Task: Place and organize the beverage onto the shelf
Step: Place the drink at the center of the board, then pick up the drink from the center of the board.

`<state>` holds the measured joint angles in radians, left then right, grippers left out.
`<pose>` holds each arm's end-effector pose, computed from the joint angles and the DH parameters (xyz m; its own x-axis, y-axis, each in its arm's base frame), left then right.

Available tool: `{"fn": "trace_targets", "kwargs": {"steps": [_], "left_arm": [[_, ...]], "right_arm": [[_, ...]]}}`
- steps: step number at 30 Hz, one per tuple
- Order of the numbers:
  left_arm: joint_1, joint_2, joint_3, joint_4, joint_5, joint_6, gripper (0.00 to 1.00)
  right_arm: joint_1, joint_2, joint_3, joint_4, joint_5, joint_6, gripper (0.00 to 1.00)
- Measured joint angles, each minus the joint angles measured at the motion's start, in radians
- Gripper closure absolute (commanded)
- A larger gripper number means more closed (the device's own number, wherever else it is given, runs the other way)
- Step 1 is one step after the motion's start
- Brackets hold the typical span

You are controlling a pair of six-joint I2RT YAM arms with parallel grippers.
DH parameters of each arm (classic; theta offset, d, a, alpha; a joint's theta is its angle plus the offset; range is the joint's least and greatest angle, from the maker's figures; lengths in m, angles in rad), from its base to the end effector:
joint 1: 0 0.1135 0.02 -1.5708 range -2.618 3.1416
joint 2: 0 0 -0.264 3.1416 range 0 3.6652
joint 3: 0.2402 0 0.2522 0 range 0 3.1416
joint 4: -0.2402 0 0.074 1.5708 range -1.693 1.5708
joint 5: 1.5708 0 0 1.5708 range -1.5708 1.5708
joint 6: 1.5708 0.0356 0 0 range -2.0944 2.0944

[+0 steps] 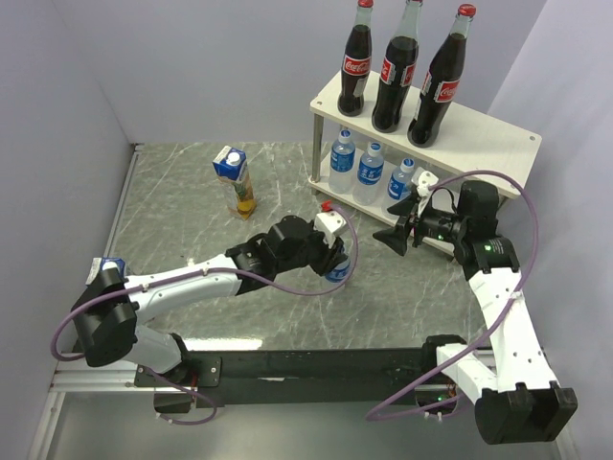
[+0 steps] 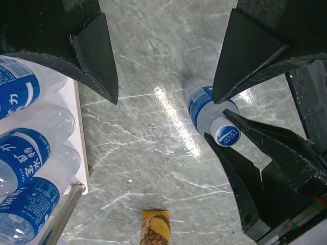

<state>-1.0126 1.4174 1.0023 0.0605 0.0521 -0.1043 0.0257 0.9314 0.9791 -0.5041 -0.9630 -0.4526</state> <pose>0.1736 -0.2815 0.2925 -0.2738 0.2422 -0.9308 0.8490 0.5155 -0.1156 0.1881 0.0341 0.3554 -0.0677 -0.2515 -0.9655 -0.8683 0.4914 -0.0672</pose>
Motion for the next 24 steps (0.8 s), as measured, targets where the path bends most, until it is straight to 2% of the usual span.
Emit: {"fn": "trace_targets", "kwargs": {"steps": [1,2,5,7,8,11,17,24], "left_arm": [[-0.001,-0.001,-0.009,0.018,-0.007,-0.006,0.55],[-0.002,-0.001,-0.017,0.033,-0.014,-0.012,0.42],[-0.010,-0.021,-0.046,0.085,-0.032,-0.020,0.25],[-0.014,-0.056,-0.068,0.113,-0.051,-0.025,0.18],[-0.017,-0.082,-0.079,0.122,-0.060,-0.027,0.11],[-0.018,-0.164,-0.115,0.150,-0.082,-0.035,0.02],[-0.018,-0.340,-0.233,0.187,-0.126,-0.054,0.01],[-0.018,-0.458,-0.425,0.197,-0.183,-0.112,0.00]], "right_arm": [[0.001,0.002,0.000,0.000,-0.002,-0.003,0.20],[0.003,0.005,0.000,-0.002,-0.004,-0.008,0.20],[0.010,0.016,-0.001,-0.011,-0.010,-0.018,0.20],[0.018,0.024,-0.002,-0.016,-0.012,-0.023,0.20],[0.024,0.029,-0.003,-0.017,-0.013,-0.026,0.20],[0.042,0.043,-0.003,-0.021,-0.014,-0.032,0.20],[0.158,0.087,-0.006,-0.003,0.039,-0.004,0.20],[0.374,0.151,-0.006,0.070,0.253,0.114,0.15]]}}
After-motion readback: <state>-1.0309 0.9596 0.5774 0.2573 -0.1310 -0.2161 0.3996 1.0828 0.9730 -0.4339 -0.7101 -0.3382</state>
